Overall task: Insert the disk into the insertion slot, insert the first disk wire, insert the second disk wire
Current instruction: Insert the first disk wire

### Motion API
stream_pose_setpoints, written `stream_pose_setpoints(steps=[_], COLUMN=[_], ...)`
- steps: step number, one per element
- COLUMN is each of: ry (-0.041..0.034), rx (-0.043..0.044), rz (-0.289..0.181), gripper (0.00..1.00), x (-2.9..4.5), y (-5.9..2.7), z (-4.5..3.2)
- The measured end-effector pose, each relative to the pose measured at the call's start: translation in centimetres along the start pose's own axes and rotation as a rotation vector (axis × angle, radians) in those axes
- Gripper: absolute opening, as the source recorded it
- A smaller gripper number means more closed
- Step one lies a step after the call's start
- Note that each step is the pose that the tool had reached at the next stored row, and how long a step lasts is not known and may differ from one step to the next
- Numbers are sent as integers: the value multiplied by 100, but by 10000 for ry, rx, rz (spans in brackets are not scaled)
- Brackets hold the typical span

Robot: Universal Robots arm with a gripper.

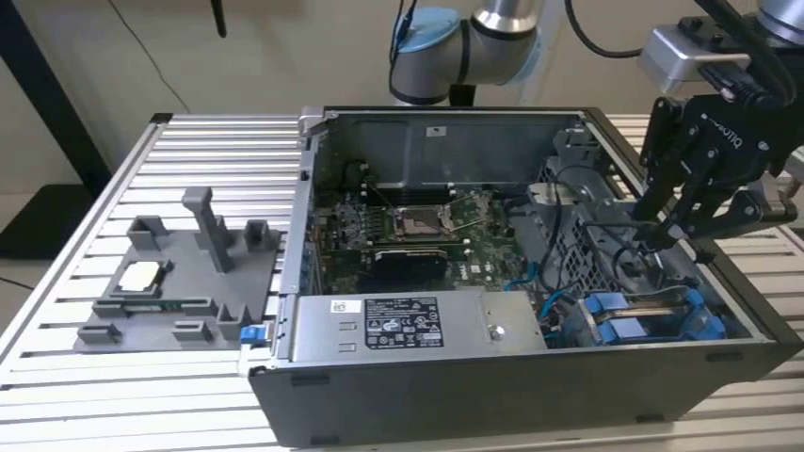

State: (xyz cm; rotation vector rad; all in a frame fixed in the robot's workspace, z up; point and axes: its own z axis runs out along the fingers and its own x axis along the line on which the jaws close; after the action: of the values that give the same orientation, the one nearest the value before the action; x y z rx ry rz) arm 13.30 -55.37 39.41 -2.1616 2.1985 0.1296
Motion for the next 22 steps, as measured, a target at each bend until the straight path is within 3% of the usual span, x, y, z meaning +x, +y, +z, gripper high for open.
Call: stream_pose_setpoints(steps=[8, 10, 12, 14, 15, 22], ry=[-419, -565, -664, -714, -720, -732], rx=[-86, -103, -113, -122, -127, -130], rz=[4, 1, 1, -1, 1, 1], gripper=[40, 40, 40, 38, 31, 31], x=[1, 6, 18, 36, 46, 73], y=[-47, -51, -52, -58, -60, -61], z=[25, 31, 40, 41, 41, 42])
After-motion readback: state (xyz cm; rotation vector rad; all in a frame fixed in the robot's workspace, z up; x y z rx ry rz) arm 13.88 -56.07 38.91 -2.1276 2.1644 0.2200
